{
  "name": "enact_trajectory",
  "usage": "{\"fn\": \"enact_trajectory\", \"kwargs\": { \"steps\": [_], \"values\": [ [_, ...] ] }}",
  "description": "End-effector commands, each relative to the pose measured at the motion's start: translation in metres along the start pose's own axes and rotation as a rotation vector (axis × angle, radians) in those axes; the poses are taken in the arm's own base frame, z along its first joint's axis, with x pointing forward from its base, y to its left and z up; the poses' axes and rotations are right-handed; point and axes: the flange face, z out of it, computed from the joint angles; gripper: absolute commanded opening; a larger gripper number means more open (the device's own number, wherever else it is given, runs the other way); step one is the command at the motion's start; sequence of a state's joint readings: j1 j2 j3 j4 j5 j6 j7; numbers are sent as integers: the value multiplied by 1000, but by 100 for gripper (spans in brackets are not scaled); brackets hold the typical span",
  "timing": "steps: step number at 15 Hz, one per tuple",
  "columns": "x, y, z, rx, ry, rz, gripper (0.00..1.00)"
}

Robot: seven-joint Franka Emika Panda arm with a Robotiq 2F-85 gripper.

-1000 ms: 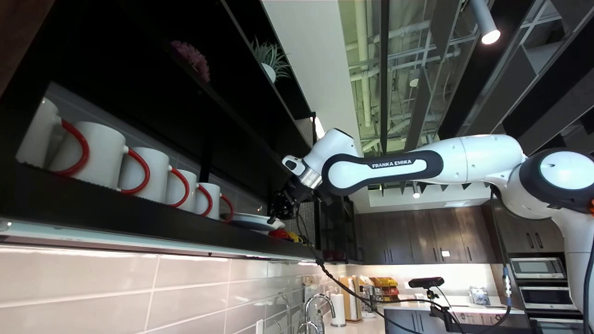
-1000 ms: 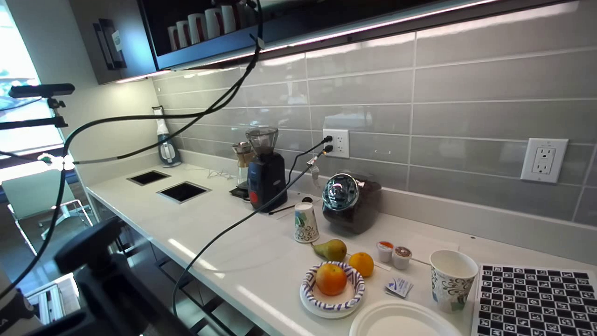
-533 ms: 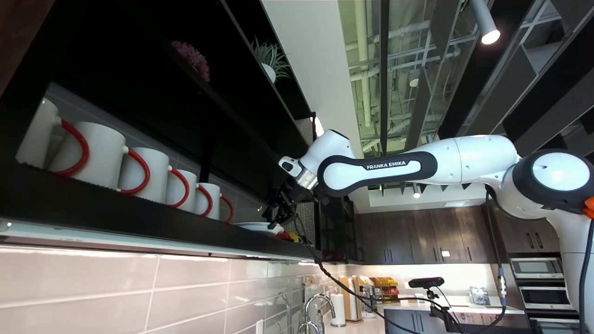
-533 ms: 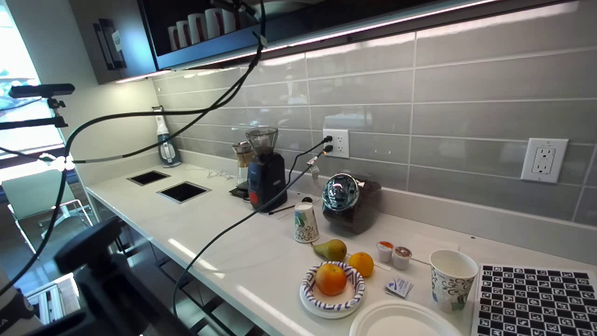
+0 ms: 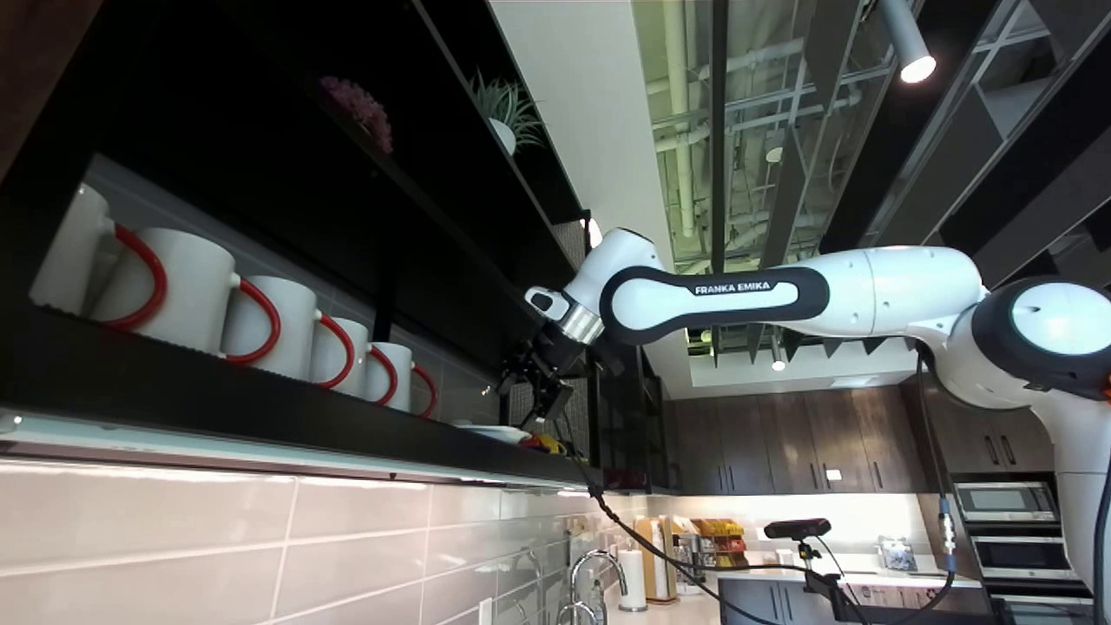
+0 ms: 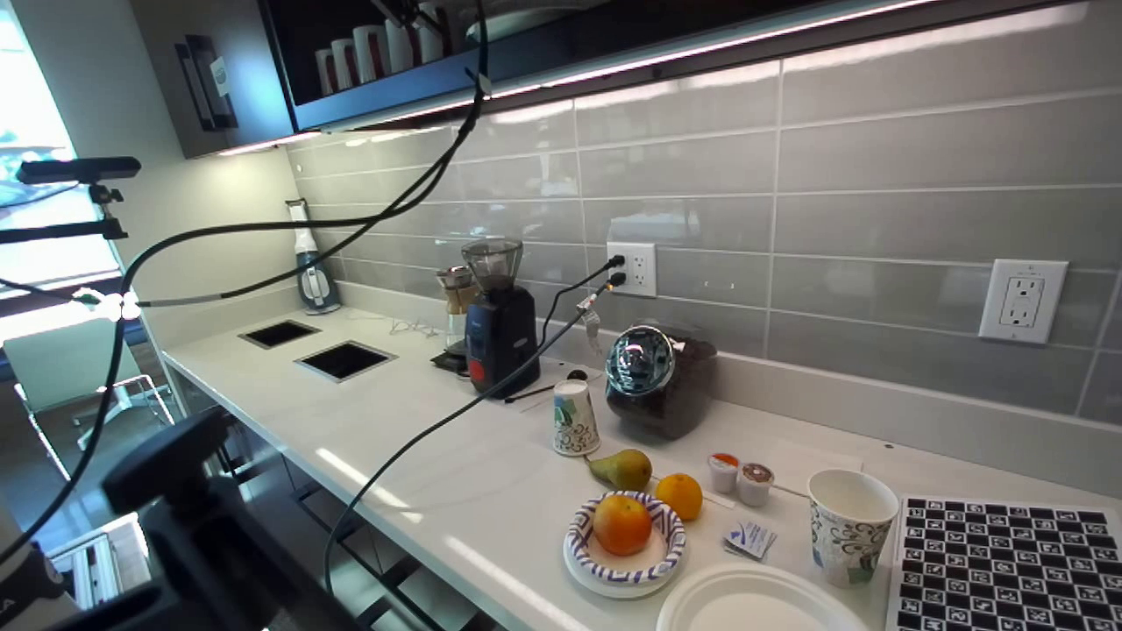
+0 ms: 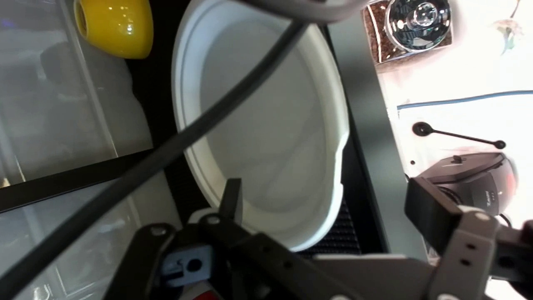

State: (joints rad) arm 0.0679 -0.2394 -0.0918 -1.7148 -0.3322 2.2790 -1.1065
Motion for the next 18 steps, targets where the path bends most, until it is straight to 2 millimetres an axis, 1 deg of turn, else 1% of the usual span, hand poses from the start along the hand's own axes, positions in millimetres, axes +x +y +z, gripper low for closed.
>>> {"fn": "enact_trajectory", "kwargs": {
  "steps": [1,4,8,11,15,18],
  "values": [
    [-7,0,-25,45,23,63,100],
    [-16,-4,-41,47,35,160,100],
    [-29,-8,-50,-11,38,397,100],
    [-45,-16,-46,-17,51,561,100],
    [-70,-32,-33,-17,96,767,100],
    [-80,-43,-29,-15,177,894,100]
  ]
}}
